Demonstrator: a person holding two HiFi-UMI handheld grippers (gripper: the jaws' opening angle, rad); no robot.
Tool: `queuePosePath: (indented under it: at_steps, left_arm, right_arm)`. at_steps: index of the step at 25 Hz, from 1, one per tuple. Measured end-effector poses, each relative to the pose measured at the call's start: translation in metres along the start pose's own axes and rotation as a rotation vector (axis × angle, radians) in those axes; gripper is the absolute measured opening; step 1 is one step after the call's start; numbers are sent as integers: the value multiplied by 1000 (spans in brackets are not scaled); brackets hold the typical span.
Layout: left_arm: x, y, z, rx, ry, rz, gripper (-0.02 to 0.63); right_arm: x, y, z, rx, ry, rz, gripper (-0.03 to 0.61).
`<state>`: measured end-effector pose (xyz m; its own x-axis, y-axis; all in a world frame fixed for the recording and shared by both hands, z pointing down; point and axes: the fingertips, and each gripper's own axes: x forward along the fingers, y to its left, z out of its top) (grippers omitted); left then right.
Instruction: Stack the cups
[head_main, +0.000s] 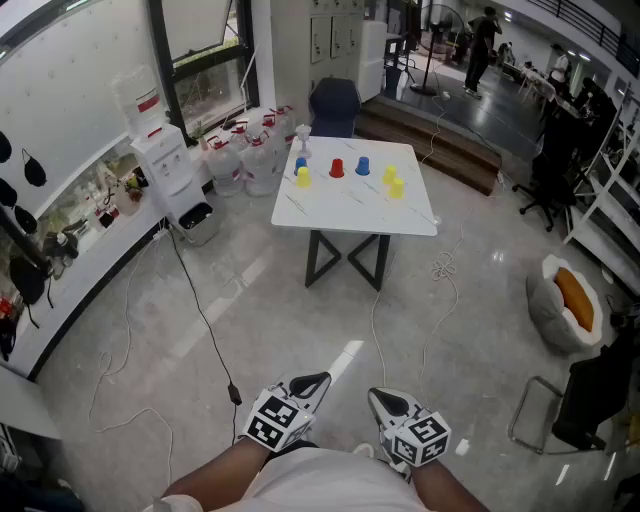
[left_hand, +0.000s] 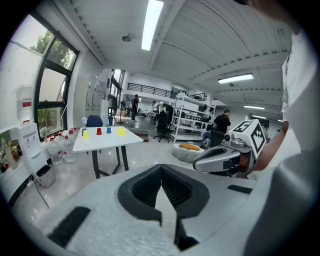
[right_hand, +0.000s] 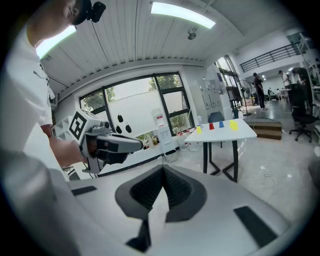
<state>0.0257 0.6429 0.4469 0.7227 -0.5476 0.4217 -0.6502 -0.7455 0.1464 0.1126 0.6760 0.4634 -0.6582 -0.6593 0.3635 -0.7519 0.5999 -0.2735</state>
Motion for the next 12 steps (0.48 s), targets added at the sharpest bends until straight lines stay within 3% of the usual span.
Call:
queuePosePath:
  at_steps: [12]
  left_arm:
    - [2, 16, 1, 7, -2, -5, 8]
  right_arm:
    - [17, 3, 4, 3, 2, 22, 5]
